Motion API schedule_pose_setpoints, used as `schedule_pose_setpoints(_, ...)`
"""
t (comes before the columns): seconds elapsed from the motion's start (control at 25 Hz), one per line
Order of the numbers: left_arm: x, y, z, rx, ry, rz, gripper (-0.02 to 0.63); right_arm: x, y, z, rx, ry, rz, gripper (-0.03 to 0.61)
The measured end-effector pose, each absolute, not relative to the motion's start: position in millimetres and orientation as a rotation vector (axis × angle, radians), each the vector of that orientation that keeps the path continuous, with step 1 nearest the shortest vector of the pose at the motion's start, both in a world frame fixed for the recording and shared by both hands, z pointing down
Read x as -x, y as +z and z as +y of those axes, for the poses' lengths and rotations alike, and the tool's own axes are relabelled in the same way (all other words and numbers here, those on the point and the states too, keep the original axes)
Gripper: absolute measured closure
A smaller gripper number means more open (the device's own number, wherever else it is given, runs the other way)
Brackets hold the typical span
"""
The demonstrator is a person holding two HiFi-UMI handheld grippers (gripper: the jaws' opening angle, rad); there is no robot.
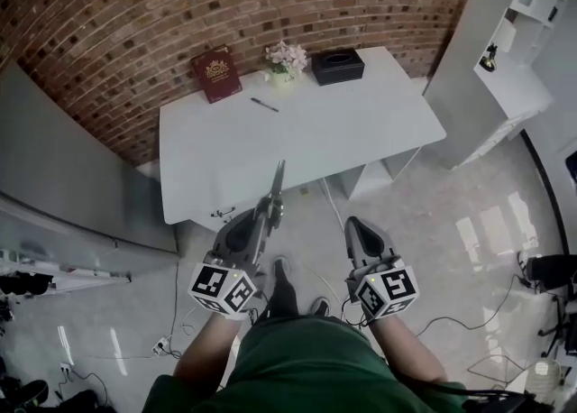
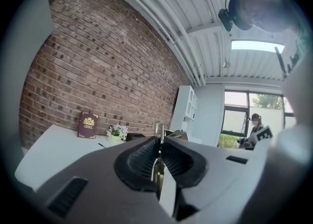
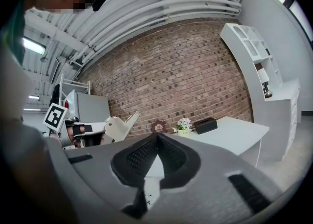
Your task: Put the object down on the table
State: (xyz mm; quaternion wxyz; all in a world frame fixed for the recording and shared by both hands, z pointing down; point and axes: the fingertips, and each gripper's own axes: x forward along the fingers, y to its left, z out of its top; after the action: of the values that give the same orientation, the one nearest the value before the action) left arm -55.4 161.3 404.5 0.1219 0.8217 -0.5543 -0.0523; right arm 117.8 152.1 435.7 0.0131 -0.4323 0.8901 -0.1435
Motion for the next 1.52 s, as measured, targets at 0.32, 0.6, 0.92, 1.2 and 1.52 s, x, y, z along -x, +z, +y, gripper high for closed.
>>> schedule_pose_setpoints(0.32, 86, 411, 89, -2.439, -0.178, -1.516, 0.586, -92, 431, 93, 1.458, -0.417, 2.726, 0.576)
schedule_pose_setpoints(0.6, 128, 418, 28, -2.449, -0.198, -1.453, 0.586, -53, 434, 44, 1.539, -0.42, 2.719, 0.576)
schedule_pose_setpoints(0.92, 158, 444, -15, -2.421, -0.197, -1.361, 0.586, -23, 446, 13, 1.642, -0.434, 2.752, 0.576)
schedule_pose_setpoints(1.2, 163, 466, -41, -2.397, -0.174, -1.338, 0.586, -17, 452, -8, 1.659, -0.464, 2.737, 0.576)
schedule_pose_setpoints(1.52, 154, 472, -68, -2.406, -0.109, -1.375, 0.585, -13, 450, -48, 1.566, -0.448, 2.756, 0.577)
